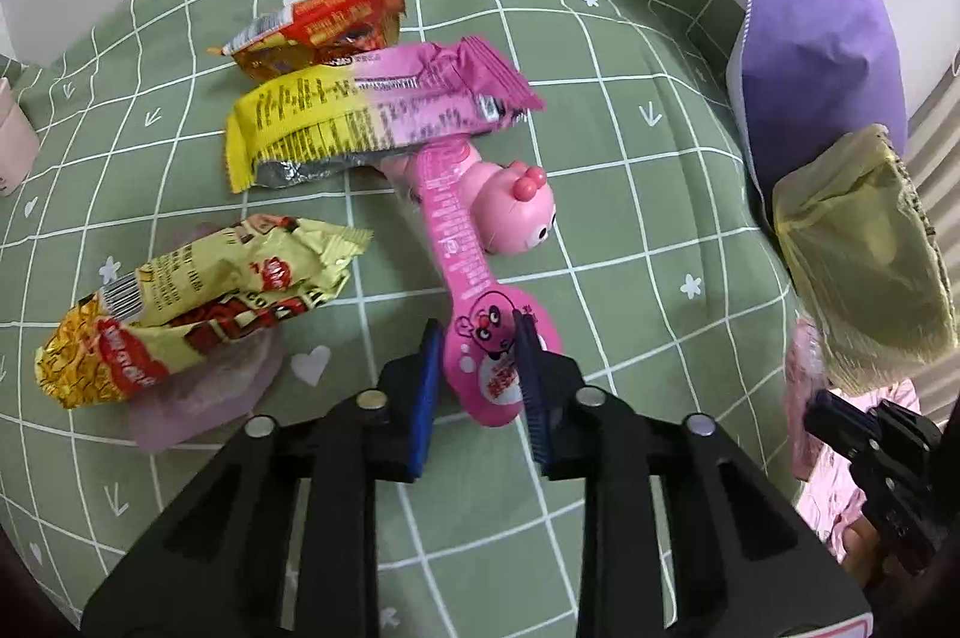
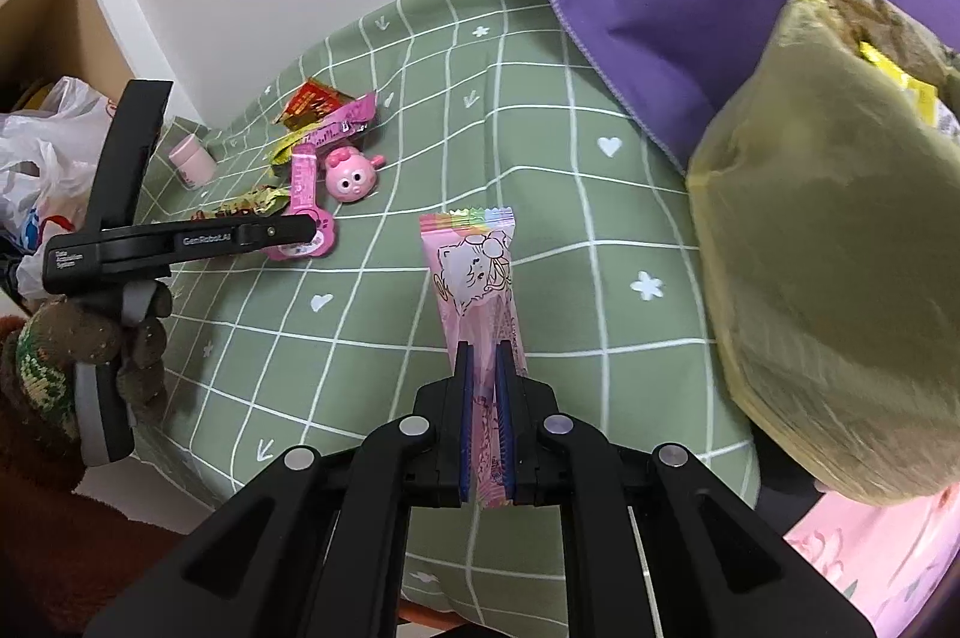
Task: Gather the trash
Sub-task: 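Grasp a pink candy stick with the right tool while the left tool grasps a pink lollipop, then carry the pink candy stick and pink lollipop over the bin, then open both tools to drop the candies into the bin, then move both tools back toward the table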
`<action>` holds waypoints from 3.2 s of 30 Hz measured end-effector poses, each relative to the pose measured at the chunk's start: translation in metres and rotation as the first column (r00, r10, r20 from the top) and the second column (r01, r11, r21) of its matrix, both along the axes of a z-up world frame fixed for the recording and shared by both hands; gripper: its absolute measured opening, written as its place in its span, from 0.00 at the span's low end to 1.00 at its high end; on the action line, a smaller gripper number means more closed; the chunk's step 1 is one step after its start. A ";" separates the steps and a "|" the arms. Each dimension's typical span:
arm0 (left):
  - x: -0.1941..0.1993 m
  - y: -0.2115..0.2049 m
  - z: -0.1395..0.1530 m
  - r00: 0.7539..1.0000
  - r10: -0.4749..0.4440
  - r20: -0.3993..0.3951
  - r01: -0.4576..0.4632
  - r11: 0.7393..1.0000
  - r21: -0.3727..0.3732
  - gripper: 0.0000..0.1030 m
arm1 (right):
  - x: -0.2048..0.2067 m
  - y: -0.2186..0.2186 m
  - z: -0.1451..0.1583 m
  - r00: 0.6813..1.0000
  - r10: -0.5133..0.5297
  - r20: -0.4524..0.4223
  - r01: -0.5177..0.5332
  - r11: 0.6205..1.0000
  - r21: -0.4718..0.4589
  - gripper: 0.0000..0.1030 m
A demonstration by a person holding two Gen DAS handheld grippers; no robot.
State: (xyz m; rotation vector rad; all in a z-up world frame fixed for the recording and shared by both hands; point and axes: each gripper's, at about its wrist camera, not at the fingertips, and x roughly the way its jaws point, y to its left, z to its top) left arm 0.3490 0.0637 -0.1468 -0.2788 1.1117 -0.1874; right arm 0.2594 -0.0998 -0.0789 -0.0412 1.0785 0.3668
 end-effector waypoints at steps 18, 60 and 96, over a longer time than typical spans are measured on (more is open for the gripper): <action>-0.027 0.017 0.043 0.995 -0.060 0.083 0.066 0.995 -0.073 0.14 | -0.002 0.020 0.011 0.999 0.036 0.030 -0.037 0.999 0.015 0.09; 0.092 -0.329 0.116 0.649 -0.755 0.094 0.757 0.653 0.022 0.14 | 0.028 -0.205 0.150 0.875 -0.348 0.337 0.389 0.919 -0.061 0.09; 0.033 -0.167 0.159 0.840 -0.403 0.364 0.473 0.872 -0.126 0.41 | 0.031 -0.158 0.138 0.884 -0.313 0.347 0.372 0.921 -0.118 0.46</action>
